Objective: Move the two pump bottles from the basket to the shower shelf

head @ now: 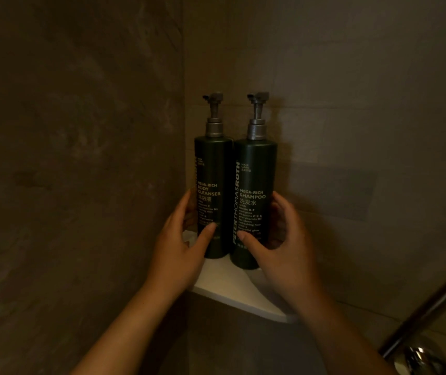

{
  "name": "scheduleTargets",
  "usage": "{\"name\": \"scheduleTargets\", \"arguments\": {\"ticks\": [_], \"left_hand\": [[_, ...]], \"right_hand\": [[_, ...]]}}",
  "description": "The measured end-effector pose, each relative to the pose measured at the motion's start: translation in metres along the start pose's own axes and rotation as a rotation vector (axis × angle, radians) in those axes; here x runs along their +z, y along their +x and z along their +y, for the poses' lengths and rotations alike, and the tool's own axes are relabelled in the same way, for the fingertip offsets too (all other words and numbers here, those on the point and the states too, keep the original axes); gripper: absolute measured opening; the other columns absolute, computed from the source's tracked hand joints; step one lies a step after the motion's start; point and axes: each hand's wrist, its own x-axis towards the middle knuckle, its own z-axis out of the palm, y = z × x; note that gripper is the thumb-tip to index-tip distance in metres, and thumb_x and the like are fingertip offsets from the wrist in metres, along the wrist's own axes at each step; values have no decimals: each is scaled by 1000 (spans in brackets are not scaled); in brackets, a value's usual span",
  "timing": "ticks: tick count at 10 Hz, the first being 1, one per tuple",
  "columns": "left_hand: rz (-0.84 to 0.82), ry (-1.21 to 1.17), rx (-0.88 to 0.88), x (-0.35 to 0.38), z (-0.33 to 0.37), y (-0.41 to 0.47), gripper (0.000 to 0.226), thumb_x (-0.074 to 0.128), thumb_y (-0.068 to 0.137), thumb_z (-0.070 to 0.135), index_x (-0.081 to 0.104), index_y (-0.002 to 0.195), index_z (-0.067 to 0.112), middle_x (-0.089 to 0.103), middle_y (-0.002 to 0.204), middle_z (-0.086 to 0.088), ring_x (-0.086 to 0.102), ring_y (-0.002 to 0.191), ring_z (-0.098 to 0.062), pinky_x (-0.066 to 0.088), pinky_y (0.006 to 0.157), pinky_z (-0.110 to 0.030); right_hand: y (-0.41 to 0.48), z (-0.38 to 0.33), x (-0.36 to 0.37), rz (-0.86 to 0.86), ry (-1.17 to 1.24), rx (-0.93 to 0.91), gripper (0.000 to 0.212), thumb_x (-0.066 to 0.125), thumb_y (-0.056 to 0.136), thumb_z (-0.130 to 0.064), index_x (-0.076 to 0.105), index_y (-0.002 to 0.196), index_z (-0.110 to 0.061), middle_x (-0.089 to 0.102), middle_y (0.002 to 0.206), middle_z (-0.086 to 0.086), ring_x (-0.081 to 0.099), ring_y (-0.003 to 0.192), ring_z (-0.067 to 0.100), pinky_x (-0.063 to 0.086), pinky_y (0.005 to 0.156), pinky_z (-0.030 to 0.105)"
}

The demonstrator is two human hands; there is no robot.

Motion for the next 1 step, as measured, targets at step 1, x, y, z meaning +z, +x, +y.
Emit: {"name": "scheduleTargets", "arguments": {"ticks": [1], "left_hand": [[17,58,-25,-6,10,-7,66,54,74,50,26,134,48,39,141,13,37,123,7,36,97,-19]], "right_hand": [[0,-7,-7,-61,-41,12,80,68,65,-52,32,136,-43,49,132,-14,48,118,2,48,95,40]]}}
